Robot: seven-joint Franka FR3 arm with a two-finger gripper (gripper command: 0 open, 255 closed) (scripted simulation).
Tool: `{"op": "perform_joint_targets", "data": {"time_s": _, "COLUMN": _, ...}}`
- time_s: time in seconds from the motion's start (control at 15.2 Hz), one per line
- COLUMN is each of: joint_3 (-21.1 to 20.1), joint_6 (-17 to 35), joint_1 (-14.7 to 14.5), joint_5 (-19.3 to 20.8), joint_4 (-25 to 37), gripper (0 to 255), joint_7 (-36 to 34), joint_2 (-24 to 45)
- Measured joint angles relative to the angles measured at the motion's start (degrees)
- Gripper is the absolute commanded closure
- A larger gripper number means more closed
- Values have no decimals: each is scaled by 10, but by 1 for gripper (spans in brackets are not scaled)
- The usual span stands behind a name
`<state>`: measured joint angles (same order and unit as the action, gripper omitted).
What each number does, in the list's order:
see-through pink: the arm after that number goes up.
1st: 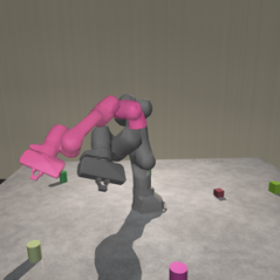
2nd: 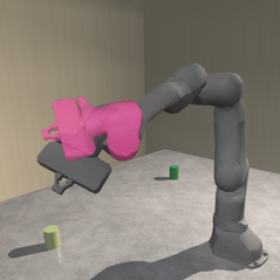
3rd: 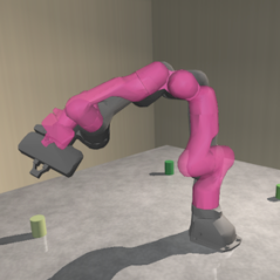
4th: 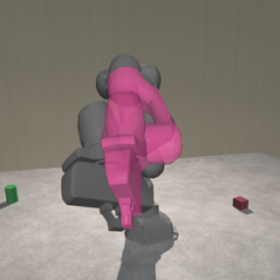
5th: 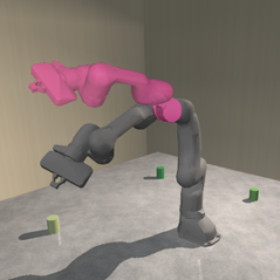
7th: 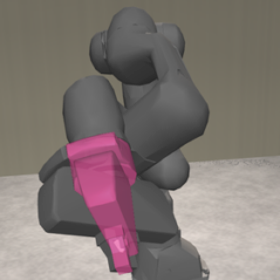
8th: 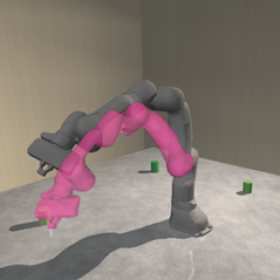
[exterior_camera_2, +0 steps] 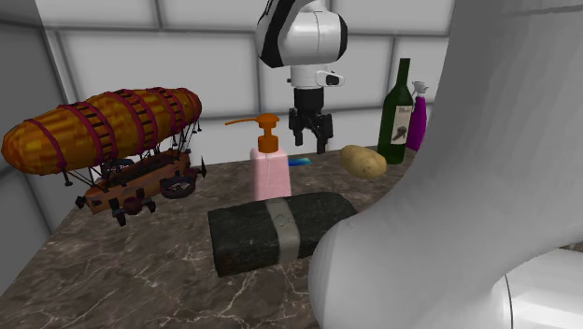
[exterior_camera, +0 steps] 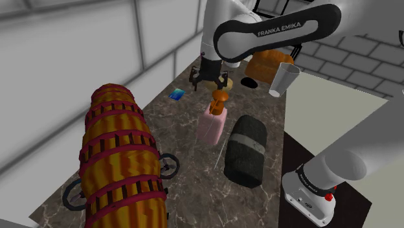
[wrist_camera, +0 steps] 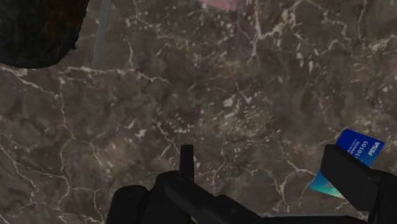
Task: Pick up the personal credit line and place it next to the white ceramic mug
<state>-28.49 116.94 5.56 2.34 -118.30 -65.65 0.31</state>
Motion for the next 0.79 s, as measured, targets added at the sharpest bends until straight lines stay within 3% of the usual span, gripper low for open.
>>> {"op": "perform_joint_targets", "data": {"time_s": 0.46, "joint_3": 15, "joint_6": -11, "joint_1": -42, "joint_5": 127, "joint_4": 169, "gripper": 0, "joint_7": -177, "joint_2": 178}}
{"op": "perform_joint_targets", "data": {"time_s": 0.79, "joint_3": 51, "joint_6": -49, "joint_1": -89, "joint_5": 186, "joint_4": 318, "gripper": 0, "joint_7": -259, "joint_2": 296}}
